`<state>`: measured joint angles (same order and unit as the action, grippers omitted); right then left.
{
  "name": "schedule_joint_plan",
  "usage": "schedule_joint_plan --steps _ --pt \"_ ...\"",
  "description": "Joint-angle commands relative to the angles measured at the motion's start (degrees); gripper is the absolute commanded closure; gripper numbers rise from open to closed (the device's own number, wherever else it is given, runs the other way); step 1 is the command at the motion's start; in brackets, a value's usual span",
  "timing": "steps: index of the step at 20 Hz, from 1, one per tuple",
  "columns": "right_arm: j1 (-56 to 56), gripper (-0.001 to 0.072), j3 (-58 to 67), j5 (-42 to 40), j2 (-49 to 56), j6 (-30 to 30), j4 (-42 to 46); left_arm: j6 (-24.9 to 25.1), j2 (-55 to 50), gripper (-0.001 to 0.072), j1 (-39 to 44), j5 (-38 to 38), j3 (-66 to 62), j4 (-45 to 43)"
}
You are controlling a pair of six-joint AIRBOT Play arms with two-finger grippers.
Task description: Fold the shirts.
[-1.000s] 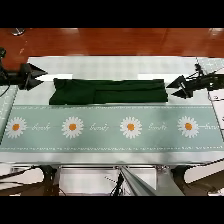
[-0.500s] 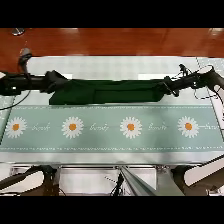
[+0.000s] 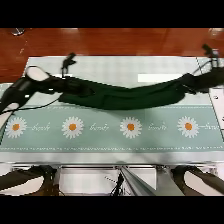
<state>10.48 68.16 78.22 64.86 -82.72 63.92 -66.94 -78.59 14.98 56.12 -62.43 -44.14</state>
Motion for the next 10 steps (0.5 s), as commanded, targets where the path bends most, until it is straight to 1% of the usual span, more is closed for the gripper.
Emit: schedule_joint_plan --steps 1,3,5,8,10 --pt "-0.3 0.0691 -8.9 3.9 -20.8 -2.4 2.3 -12.1 -5.4 0.0680 11.1 -4.3 -7.0 -10.8" --pt "-0.3 0.0691 -11.9 5.5 -29.1 -5.2 2.1 -14.3 -9.7 0.0680 17.0 -4.5 -12.6 -10.7" --pt "-0.3 0.0691 -13.2 7.5 -34.3 -7.3 2.1 -17.2 -14.1 0.0679 22.3 -4.5 -17.6 -10.3" --pt "-0.3 0.0691 -13.4 8.2 -37.7 -8.3 0.1 -17.2 -19.6 0.0678 30.1 -4.2 -21.6 -5.7" --pt "-0.3 0.0691 -13.4 8.2 -37.9 -8.2 -2.9 -17.1 -21.8 0.0678 34.8 -2.7 -21.9 -4.5"
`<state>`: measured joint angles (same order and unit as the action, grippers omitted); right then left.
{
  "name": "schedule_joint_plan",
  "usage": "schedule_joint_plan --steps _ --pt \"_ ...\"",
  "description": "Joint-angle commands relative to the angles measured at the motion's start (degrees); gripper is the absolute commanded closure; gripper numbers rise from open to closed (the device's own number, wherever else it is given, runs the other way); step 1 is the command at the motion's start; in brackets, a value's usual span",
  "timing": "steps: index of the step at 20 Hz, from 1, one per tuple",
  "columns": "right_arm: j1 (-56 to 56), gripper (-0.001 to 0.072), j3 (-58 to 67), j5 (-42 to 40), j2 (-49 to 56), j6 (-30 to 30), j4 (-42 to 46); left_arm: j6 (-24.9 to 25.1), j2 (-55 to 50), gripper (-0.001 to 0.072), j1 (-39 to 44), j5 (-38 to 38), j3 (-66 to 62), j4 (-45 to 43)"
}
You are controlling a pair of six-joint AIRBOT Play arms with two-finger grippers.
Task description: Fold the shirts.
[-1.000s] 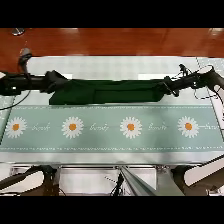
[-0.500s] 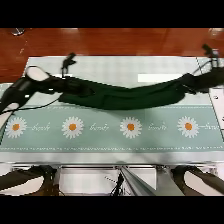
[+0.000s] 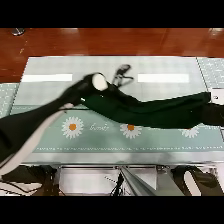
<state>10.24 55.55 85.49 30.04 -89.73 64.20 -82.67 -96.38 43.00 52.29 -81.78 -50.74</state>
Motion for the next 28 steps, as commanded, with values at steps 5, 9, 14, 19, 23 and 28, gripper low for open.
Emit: schedule_joint_plan --steps 5,9,14,19,23,28 --pt "-0.1 0.0691 -0.7 -1.4 -2.9 -2.0 -4.4 5.9 -6.6 0.0677 14.2 3.5 -2.6 2.7" --pt "-0.2 0.0691 -0.7 -1.4 -1.0 -1.9 -7.1 5.0 -4.2 0.0678 1.7 11.9 -4.1 1.9" --pt "-11.9 0.0691 -0.7 -11.0 5.9 -1.6 -11.9 1.2 7.7 0.0675 -23.9 17.4 -3.6 2.3" --pt "-30.7 0.0691 6.3 -25.4 26.2 -0.9 -11.8 7.8 27.8 0.0676 -47.1 21.2 5.7 2.3" --pt "-38.6 0.0691 20.3 -27.3 47.6 2.0 -11.6 10.0 45.3 0.0676 -60.5 21.1 19.4 2.9" --pt "-41.9 0.0690 32.5 -27.7 66.1 0.8 -12.9 10.0 58.2 0.0676 -60.3 15.5 32.5 8.4"
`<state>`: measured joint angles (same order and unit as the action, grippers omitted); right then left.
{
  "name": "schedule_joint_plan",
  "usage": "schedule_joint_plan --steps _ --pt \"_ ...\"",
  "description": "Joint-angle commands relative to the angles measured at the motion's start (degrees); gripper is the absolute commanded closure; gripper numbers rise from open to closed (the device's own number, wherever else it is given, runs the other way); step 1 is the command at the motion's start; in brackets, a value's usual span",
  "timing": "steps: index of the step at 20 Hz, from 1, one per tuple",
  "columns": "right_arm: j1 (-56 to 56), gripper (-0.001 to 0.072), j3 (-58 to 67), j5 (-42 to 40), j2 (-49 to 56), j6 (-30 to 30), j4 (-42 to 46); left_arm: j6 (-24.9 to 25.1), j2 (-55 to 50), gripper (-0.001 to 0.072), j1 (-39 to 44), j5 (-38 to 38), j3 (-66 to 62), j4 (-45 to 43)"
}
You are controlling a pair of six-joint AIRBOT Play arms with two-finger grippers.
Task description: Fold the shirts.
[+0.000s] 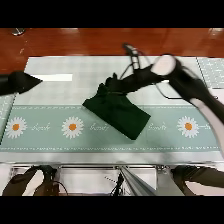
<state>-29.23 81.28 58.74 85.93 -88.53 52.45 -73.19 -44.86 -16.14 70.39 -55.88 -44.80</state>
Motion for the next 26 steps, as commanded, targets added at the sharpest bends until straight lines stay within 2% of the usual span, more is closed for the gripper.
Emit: schedule_joint_plan --steps 1,2,3,4,6,8,9,11,12,14,16,19,20,21,23,26 --pt "-2.8 0.0690 9.0 -0.9 13.0 -0.7 -2.9 0.5 6.8 0.0676 -0.1 -3.1 8.2 2.5" --pt "-2.8 0.0675 10.8 -1.3 15.3 -0.6 -4.4 0.5 6.6 0.0676 1.1 -4.3 9.7 2.4" --pt "-2.8 0.0443 12.0 -1.4 16.9 -0.6 -6.0 0.5 6.2 0.0676 2.3 -5.6 11.0 2.4" --pt "-2.6 0.0096 13.0 -0.7 17.9 -0.5 -7.0 0.5 5.6 0.0676 3.3 -7.0 12.3 2.4" --pt "-0.5 0.0079 14.4 4.3 17.4 -0.2 -6.9 0.6 4.3 0.0676 4.7 -8.1 14.4 2.4" --pt "3.8 0.0079 14.8 13.9 14.1 0.5 -5.8 0.8 2.8 0.0676 4.8 -7.8 16.1 2.3" --pt "6.3 0.0080 14.8 19.2 11.4 0.4 -2.6 0.8 2.4 0.0676 4.7 -8.0 16.9 2.2" --pt "9.9 0.0083 13.7 25.3 2.9 -0.8 11.6 1.5 2.3 0.0676 4.7 -8.5 18.4 2.2" --pt "11.2 0.0083 11.1 25.0 -3.0 -2.2 20.0 2.1 2.3 0.0676 4.7 -8.4 19.0 2.2" --pt "13.4 0.0083 0.8 17.4 -16.6 -7.7 31.0 2.1 2.3 0.0676 4.7 -8.3 20.2 2.2" --pt "15.2 0.0084 -16.7 6.2 -31.3 -16.6 33.9 2.8 2.3 0.0676 4.7 -8.5 20.9 2.2" --pt "15.1 0.0085 -44.8 -5.4 -47.8 -33.8 31.2 3.6 2.3 0.0676 4.7 -8.5 21.1 2.2" --pt "15.1 0.0085 -52.7 -9.5 -50.9 -38.2 26.7 3.6 2.3 0.0676 4.8 -8.5 21.1 2.3" --pt "15.1 0.0085 -58.5 -13.7 -52.2 -39.8 20.8 3.6 2.3 0.0676 4.8 -8.8 21.1 2.3" --pt "15.1 0.0085 -65.6 -20.1 -50.7 -33.0 5.6 3.6 2.3 0.0676 4.8 -9.0 21.1 2.4" --pt "15.1 0.0084 -64.6 -18.2 -42.5 -15.2 -7.1 3.5 2.3 0.0676 4.8 -8.9 21.1 2.4"
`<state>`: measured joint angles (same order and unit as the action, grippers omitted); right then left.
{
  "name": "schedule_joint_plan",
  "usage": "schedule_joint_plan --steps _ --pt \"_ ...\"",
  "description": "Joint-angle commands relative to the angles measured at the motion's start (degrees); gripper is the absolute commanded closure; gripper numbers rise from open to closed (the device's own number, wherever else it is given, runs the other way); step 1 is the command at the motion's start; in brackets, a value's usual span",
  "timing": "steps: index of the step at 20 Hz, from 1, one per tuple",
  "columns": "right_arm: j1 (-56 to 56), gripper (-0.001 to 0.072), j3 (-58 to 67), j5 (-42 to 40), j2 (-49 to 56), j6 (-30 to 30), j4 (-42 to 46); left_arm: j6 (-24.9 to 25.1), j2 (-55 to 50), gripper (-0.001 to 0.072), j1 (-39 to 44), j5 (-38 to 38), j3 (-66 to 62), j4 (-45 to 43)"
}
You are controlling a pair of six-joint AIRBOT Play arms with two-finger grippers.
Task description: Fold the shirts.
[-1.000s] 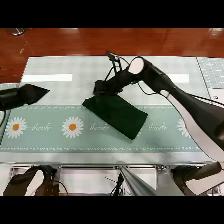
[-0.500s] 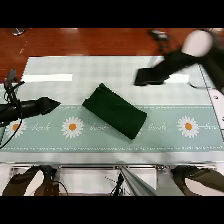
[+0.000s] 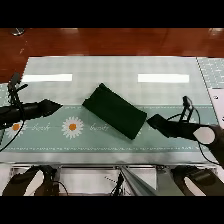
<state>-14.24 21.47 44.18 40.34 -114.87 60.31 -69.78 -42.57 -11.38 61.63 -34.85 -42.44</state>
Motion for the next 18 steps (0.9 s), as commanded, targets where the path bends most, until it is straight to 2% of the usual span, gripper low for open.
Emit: schedule_joint_plan --steps 1,4,8,10,11,12,13,14,16,18 --pt "0.1 0.0085 -3.3 -2.3 6.6 15.1 -17.4 0.1 0.0 0.0676 0.0 -0.1 0.0 0.0" --pt "0.1 0.0085 1.9 0.6 16.6 22.4 -21.4 0.1 0.0 0.0676 0.0 -0.1 0.0 0.0" --pt "0.1 0.0085 8.2 1.5 27.6 26.2 -23.3 0.1 0.0 0.0676 0.0 0.3 0.0 0.0" --pt "0.1 0.0087 10.6 1.4 31.8 31.0 -28.8 0.1 0.0 0.0676 0.0 0.3 0.0 0.0" --pt "0.1 0.0136 11.6 1.4 33.5 34.0 -32.2 0.1 0.0 0.0676 0.0 0.3 0.0 0.0" --pt "0.1 0.0310 12.7 1.5 34.9 36.6 -35.0 0.1 0.0 0.0676 0.0 0.3 0.0 0.0" --pt "0.1 0.0522 14.1 2.0 36.1 38.8 -36.3 0.1 0.0 0.0676 0.0 0.3 0.0 0.0" --pt "0.1 0.0691 16.2 2.9 36.9 41.9 -36.6 0.1 0.0 0.0676 0.0 0.3 0.0 0.0" --pt "0.1 0.0691 22.5 6.1 37.4 42.5 -34.0 0.1 0.0 0.0676 0.0 0.3 0.0 0.0" --pt "0.1 0.0691 31.9 8.6 37.4 40.4 -28.8 0.1 0.0 0.0676 0.0 0.3 0.0 0.0"
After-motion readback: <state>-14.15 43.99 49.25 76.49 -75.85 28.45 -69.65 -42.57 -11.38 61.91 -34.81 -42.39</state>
